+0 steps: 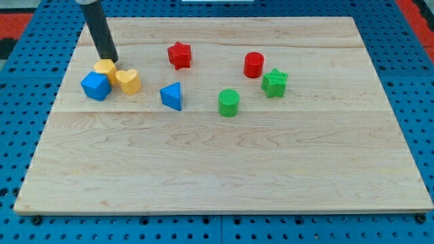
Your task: Slide the blue triangle to the blue cube
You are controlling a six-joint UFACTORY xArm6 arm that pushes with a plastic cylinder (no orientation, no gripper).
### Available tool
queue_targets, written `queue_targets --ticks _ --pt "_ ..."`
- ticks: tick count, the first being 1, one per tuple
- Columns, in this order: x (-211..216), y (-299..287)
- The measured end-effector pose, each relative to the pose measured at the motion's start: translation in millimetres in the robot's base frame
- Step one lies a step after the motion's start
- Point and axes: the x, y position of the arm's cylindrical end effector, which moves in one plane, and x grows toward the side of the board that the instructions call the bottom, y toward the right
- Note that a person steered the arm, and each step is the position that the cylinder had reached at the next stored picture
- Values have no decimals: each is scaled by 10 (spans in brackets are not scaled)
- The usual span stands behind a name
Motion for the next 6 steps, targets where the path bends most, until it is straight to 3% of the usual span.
queue_targets --ticks 1,3,6 --pt "55 131" --pt "238 1793" --pt "967 1141"
